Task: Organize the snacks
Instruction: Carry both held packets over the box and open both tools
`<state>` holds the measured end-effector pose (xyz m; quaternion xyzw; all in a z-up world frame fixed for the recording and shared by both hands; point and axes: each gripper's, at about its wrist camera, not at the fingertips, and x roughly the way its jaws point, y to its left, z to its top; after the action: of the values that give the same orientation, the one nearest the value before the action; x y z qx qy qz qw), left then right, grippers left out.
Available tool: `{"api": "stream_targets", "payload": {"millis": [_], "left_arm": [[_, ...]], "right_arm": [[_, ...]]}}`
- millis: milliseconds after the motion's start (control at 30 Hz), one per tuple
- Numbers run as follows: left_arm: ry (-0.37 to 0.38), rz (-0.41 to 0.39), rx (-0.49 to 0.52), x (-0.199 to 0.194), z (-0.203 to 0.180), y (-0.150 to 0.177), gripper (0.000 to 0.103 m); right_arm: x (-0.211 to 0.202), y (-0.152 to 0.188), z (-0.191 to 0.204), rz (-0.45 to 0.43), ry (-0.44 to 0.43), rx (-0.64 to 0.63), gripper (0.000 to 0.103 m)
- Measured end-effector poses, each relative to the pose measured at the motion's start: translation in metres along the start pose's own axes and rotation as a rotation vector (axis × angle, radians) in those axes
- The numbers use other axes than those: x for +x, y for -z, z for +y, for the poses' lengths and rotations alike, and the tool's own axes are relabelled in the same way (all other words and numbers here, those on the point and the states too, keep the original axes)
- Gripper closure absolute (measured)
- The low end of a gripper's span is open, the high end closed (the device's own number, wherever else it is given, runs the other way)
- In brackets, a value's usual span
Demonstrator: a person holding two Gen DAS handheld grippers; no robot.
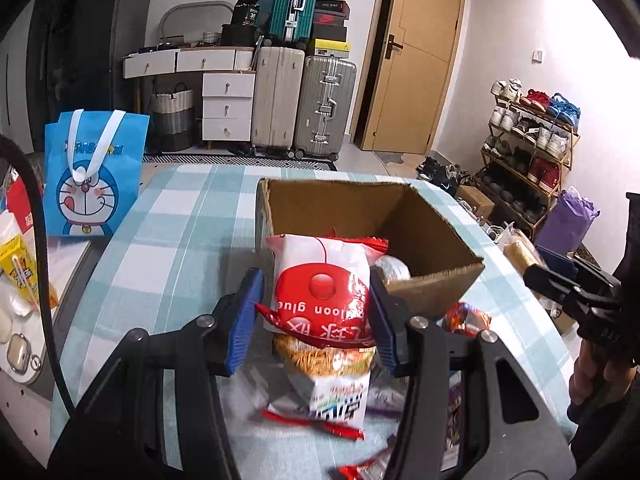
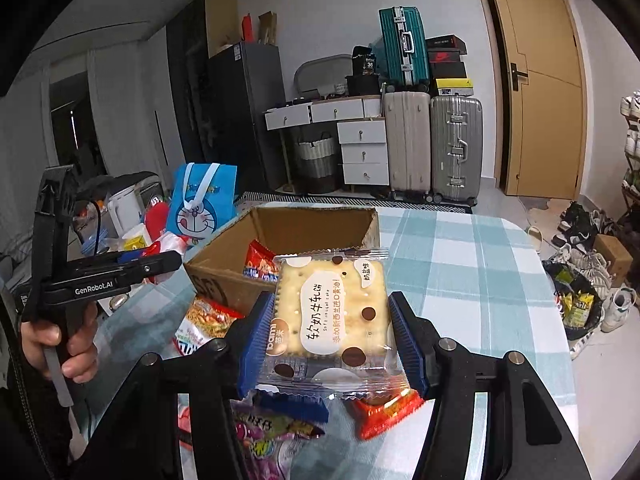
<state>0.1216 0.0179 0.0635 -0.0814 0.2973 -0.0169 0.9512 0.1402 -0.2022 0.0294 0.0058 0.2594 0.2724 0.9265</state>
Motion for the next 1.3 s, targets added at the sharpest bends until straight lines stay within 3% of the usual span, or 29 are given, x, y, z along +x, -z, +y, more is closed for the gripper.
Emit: {"api": "stream_targets", "payload": {"millis": [633, 1300], "left_arm": [[-0.013, 0.004, 0.037, 0.046, -0.021, -0.023, 0.055], [-0.036, 0.040, 0.074, 0.103, -0.030, -0.029, 0.055]], "right_arm": [[0.040, -0.033, -0.001, -0.003, -0.029, 0.003, 0.045], [0.092, -0.037, 0.002, 0.046, -0.049, 0.005, 0.045]]}}
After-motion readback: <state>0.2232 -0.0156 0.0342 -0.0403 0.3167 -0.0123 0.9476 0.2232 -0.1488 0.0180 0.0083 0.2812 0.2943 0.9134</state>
